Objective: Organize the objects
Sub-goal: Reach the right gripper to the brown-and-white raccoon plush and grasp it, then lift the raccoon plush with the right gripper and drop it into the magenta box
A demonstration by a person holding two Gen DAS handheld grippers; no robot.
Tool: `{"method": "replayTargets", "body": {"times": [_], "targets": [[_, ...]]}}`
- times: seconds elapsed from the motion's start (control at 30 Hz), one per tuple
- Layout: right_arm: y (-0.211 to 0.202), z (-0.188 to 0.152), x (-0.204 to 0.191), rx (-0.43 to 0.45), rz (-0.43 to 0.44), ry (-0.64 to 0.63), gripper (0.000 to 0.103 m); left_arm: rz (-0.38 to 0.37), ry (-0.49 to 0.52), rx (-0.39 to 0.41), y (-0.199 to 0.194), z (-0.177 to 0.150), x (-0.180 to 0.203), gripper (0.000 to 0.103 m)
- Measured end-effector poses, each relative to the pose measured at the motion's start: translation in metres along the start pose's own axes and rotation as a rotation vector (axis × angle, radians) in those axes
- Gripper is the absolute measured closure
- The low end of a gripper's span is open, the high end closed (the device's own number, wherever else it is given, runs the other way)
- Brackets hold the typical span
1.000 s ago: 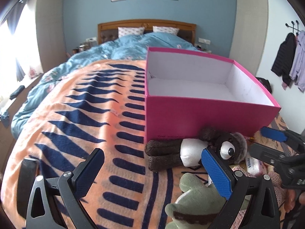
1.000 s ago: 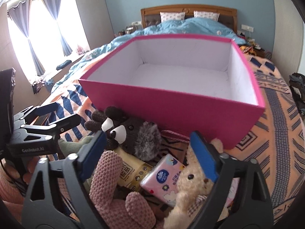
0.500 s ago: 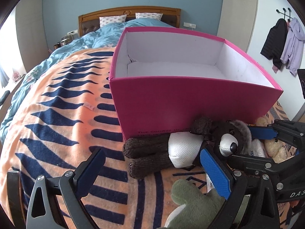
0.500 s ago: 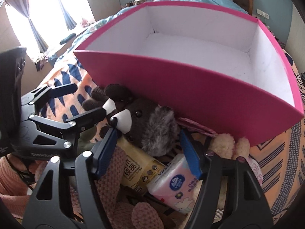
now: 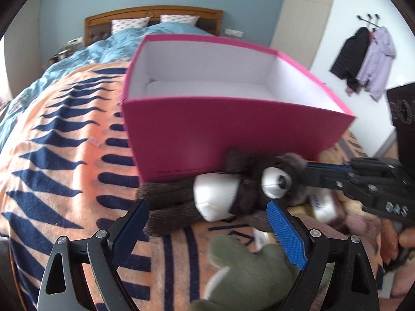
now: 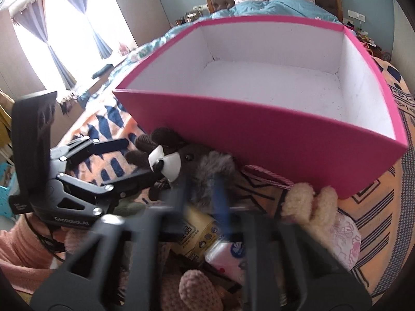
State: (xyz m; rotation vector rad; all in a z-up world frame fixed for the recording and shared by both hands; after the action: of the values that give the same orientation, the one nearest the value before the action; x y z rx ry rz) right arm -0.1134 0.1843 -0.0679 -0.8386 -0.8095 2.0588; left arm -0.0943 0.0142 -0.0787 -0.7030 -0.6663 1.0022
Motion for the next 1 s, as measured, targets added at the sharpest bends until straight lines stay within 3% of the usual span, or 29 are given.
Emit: {"method": "replayTargets", "body": {"times": [0.07, 0.1, 0.13, 0.2, 0.23, 0.43, 0.5, 0.8, 0.93, 1.0], "targets": [[0.004, -0.001, 0.003, -0.028, -0.024, 0.003, 0.094, 0.019, 0.020, 0.007, -0.002, -0.001, 0.003, 0.009], [0.004, -0.002, 0.002, -0.030, -0.018, 0.009, 0.087, 0.031, 0.034, 0.009, -0.002, -0.002, 0.004, 0.009], [0.004, -0.004, 0.000, -0.035, 0.001, 0.008, 0.068, 0.038, 0.038, 0.008, -0.001, -0.002, 0.003, 0.009], [0.005, -0.003, -0.008, -0.030, -0.016, -0.018, 0.045, 0.037, 0.029, -0.004, 0.001, -0.002, 0.000, 0.009], [0.006, -0.001, -0.013, -0.028, -0.033, -0.037, 0.038, 0.036, 0.022, -0.013, 0.004, -0.002, -0.002, 0.009], [0.039, 0.014, -0.026, -0.121, -0.104, -0.076, 0.037, 0.028, -0.015, -0.058, 0.018, -0.002, -0.018, 0.021], [0.047, 0.015, -0.023, -0.150, -0.111, -0.069, 0.043, 0.027, -0.013, -0.068, 0.021, -0.004, -0.022, 0.021], [0.008, 0.008, -0.019, -0.029, -0.037, -0.038, 0.047, -0.074, 0.029, -0.084, 0.014, -0.004, -0.007, 0.021], [-0.016, 0.013, -0.026, 0.016, -0.042, -0.075, 0.047, -0.110, 0.071, -0.042, -0.006, 0.001, 0.009, 0.021], [-0.029, 0.016, -0.031, 0.041, -0.038, -0.096, 0.047, -0.104, 0.091, -0.007, -0.019, 0.007, 0.015, 0.027]]}}
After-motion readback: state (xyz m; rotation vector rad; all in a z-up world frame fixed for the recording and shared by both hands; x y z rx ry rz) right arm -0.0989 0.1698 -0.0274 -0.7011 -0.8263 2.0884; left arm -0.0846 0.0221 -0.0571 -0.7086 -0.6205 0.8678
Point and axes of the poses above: each gripper's, at about its wrist camera, not at the fingertips, and y roughly the way its jaws point, x to its right, z to its top, the point moved 3 cm from there along y, roughly the way its jaws point, and after that the axes turned 3 degrees about -x, right-handed, at the moved point
